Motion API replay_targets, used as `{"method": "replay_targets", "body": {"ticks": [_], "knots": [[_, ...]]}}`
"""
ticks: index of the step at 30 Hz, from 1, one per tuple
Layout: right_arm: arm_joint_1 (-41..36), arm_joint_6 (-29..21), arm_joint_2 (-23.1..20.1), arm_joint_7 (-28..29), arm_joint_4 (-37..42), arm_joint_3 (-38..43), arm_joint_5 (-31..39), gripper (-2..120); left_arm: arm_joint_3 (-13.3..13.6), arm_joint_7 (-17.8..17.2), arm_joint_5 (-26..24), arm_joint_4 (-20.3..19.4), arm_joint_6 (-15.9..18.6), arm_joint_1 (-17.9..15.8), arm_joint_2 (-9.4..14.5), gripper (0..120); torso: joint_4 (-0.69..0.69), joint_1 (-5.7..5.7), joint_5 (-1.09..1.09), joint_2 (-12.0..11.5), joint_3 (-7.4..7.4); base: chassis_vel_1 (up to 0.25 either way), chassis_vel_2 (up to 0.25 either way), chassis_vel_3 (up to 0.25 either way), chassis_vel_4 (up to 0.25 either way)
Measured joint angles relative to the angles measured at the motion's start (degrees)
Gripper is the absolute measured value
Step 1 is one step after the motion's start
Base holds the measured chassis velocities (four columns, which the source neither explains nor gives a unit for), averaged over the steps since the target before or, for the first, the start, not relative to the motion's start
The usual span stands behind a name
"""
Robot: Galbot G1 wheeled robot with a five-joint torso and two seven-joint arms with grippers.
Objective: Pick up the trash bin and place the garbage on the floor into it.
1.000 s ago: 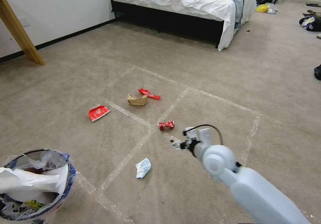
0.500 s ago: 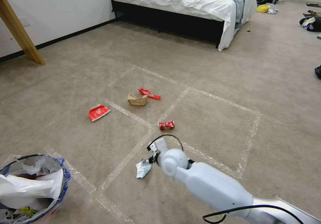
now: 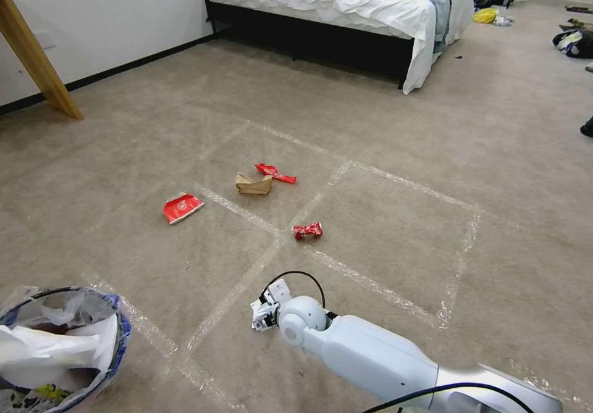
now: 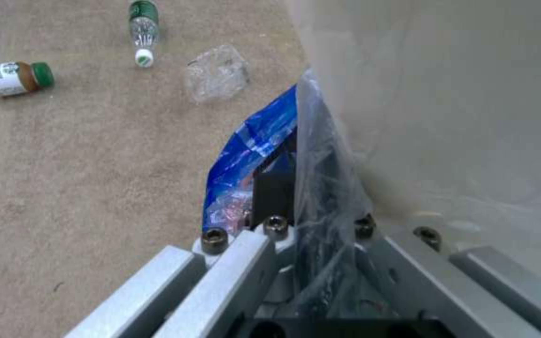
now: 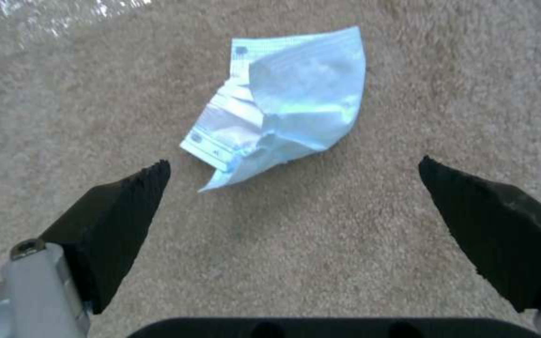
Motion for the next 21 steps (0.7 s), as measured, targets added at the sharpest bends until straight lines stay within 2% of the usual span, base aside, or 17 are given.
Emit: {"method": "replay_targets", "body": {"ticks": [21], "knots": [[-1.4, 0.1, 4.6, -4.8, -10.2, 3.4, -5.0, 100, -0.2, 0.2, -0.3, 1.2, -0.5, -0.2, 0.7, 1, 0.00, 0.00, 0.00, 0.0, 0.00, 0.000, 0.000, 0.000, 0.000]]}}
